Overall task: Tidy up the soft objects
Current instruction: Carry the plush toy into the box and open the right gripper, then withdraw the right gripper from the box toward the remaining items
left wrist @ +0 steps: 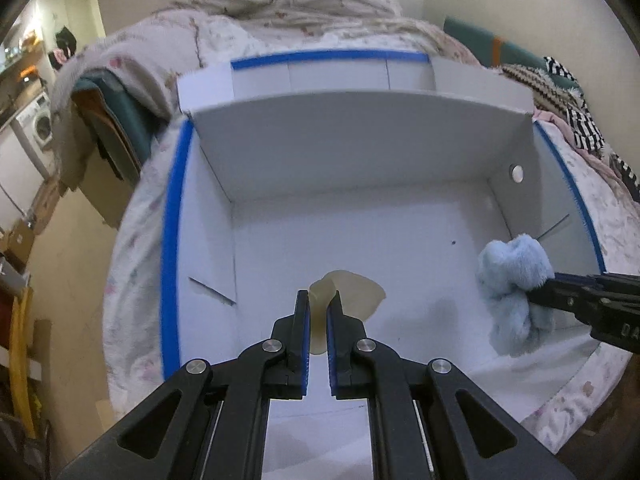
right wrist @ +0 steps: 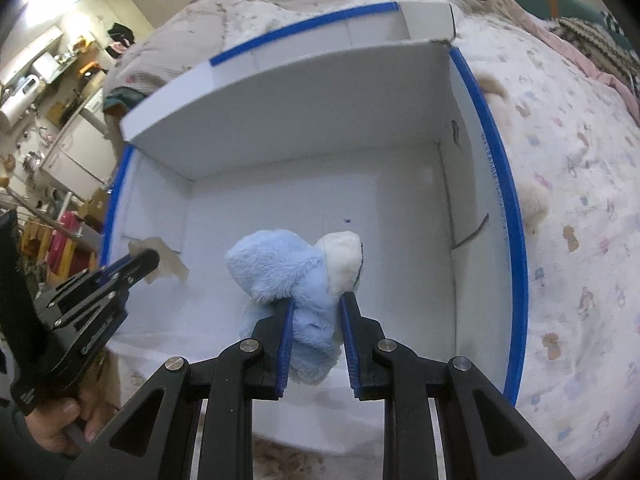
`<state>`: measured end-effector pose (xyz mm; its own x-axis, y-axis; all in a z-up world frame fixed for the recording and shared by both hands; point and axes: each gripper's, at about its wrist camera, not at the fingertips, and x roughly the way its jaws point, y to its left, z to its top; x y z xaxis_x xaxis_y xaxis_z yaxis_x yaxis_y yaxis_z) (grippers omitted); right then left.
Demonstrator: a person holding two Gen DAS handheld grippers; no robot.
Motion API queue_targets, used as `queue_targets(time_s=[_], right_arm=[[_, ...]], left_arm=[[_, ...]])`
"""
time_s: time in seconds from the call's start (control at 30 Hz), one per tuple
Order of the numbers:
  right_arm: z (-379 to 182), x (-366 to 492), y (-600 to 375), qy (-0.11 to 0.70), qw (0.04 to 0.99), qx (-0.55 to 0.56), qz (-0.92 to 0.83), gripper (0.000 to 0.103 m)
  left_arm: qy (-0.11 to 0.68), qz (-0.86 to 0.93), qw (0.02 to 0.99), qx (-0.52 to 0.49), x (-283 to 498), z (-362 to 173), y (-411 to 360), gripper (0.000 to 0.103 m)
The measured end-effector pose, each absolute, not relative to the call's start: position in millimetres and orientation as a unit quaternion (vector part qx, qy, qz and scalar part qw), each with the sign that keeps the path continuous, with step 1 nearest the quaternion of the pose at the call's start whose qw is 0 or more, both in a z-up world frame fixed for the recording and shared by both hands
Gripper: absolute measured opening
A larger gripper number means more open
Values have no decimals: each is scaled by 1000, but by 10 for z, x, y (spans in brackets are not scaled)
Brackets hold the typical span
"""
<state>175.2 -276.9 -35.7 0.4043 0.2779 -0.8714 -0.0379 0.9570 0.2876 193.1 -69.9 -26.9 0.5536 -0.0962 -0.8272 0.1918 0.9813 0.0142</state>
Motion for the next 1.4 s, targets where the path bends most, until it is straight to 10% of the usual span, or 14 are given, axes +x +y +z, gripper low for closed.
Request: queue_targets(time_s=[0.77, 0.97, 1.4], right_arm=[[-705, 1985, -2595, 585, 801, 101, 78, 26], [-613, 1997, -2634, 569, 811, 115, 74, 51], [-311, 1934, -2557, 526, 842, 92, 83, 77]], left_arm=[[481, -61, 874, 30, 2092, -432, -654, 9], [476, -61, 877, 31, 2080, -392, -669, 17], [449, -67, 891, -2, 1962, -114, -631, 69]])
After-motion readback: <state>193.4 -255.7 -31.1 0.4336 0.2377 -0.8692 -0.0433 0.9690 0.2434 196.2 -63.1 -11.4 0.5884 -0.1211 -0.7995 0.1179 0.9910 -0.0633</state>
